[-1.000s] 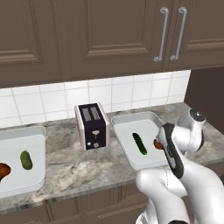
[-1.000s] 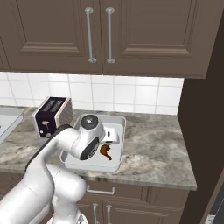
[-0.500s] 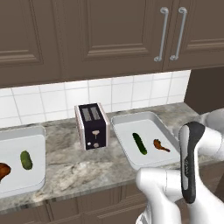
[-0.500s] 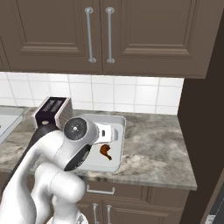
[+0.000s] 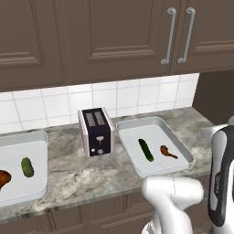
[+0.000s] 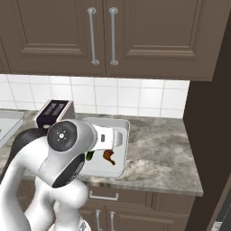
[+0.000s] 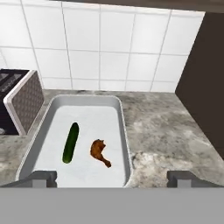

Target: Place one cucumber and one chicken drumstick in each tupperware on the nearby counter, to pack two identical lunches.

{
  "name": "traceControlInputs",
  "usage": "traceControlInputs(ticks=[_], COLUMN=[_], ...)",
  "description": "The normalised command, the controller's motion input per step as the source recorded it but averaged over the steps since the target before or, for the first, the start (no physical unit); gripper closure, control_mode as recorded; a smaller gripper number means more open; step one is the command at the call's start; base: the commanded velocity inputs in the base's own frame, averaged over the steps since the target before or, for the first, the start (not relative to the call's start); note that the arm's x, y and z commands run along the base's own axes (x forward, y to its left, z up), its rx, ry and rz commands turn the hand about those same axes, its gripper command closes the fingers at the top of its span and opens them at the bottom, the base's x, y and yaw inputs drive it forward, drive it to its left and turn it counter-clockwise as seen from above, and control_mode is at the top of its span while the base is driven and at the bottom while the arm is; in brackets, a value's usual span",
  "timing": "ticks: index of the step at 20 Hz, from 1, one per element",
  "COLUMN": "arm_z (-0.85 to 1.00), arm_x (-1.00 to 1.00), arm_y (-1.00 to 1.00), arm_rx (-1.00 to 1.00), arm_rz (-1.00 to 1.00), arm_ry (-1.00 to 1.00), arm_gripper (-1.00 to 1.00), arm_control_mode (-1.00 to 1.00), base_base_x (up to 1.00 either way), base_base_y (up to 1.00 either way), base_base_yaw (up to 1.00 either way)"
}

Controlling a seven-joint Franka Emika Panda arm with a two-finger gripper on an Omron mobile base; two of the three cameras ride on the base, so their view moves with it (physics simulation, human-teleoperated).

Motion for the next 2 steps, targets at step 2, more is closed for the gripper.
traceControlInputs(ticks=[2], arm_z=[0.35], arm_x=[-0.38], arm_y=[-0.07], arm_rx=[0.00], arm_rz=[-0.03], arm_ry=[-0.04], arm_gripper=[-1.00], arm_control_mode=[-1.00], base_base_x=[0.00], base_base_y=[0.00], base_base_yaw=[0.00])
